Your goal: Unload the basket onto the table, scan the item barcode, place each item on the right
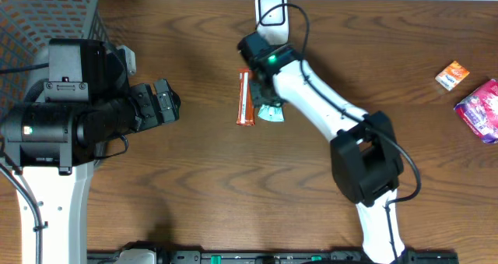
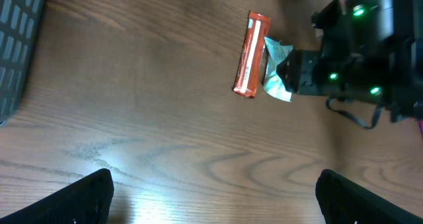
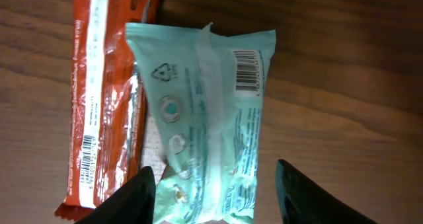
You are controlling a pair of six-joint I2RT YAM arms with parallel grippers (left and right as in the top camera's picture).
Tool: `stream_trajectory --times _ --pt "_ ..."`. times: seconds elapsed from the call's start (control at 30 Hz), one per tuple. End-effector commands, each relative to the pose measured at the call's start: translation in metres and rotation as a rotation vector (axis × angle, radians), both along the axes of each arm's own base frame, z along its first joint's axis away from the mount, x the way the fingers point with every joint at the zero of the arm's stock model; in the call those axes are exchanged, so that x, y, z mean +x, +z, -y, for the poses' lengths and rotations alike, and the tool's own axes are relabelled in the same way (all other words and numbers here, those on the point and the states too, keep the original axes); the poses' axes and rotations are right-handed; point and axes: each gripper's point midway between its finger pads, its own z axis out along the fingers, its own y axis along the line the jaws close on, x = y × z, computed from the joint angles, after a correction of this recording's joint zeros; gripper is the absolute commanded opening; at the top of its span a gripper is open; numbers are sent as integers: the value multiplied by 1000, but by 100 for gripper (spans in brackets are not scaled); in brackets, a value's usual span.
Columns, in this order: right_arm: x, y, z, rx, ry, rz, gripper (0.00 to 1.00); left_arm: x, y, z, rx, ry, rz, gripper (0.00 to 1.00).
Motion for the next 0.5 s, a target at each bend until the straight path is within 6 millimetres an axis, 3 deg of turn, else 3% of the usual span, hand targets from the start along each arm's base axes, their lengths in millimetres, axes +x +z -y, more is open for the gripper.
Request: stream_trajectory --times 0.0,0.23,0.47 --pt "4 -2 0 -180 -22 124 53 1 5 1 1 -13 18 98" --pt "-3 -25 -8 -333 10 182 53 1 5 1 1 -13 18 98" --pt "-4 -39 2 -372 -11 163 52 1 5 1 1 -13 18 98"
